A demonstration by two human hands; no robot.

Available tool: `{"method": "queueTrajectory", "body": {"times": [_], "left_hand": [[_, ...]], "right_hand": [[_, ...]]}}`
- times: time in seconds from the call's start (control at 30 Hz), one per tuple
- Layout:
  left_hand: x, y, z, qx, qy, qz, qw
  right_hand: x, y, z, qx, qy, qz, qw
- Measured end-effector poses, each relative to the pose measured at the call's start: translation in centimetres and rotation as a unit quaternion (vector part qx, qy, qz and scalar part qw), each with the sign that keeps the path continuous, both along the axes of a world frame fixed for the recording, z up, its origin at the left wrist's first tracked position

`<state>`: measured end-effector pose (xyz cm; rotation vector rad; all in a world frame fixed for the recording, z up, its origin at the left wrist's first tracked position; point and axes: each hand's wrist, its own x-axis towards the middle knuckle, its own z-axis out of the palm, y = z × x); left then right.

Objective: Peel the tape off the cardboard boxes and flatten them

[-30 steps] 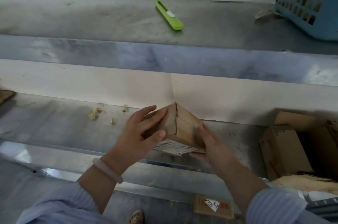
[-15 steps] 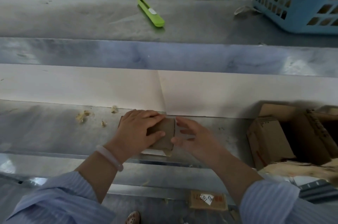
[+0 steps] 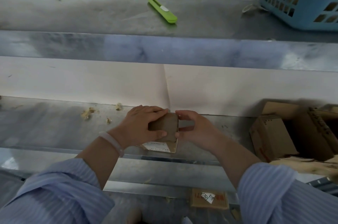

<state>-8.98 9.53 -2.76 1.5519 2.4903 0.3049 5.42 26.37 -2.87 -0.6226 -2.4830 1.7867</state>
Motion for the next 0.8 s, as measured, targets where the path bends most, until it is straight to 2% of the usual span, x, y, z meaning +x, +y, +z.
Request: {"method": "queueTrajectory", "body": {"times": [0.2, 0.37, 0.43, 0.53, 0.6, 0.7, 0.8], "left_hand": [[-0.7, 0.1, 0.7, -0.044, -0.04, -0.017, 0.998], [-1.8, 0.0, 0.3, 0.018, -0.089, -0.023, 0.996], [-2.2, 0.1, 0.2, 0.033, -0.087, -0.039, 0.995], [-2.9, 0.3, -0.4, 0.048, -0.06, -0.066, 0.995], [-3.2, 0.5, -1.0, 0.053, -0.025, -0.077, 0.995], [-3.6, 0.5, -1.5, 0.076, 0.01, -0.084, 0.993], [-3.9, 0.5, -1.7, 0.093, 0.01, -0.096, 0.991]], "right_hand": [[-0.5, 0.2, 0.3, -0.004, -0.011, -0.005, 1.0], [-0.5, 0.3, 0.3, -0.018, -0.023, -0.022, 0.999], [-0.2, -0.1, 0.2, -0.051, -0.018, -0.044, 0.998], [-0.2, -1.3, 0.1, -0.039, 0.004, -0.085, 0.996], [-0.3, -2.3, 0.1, 0.044, 0.018, -0.106, 0.993], [-0.5, -3.0, 0.8, 0.253, -0.03, -0.106, 0.961], [-1.2, -3.6, 1.9, 0.333, -0.055, -0.086, 0.937]]}}
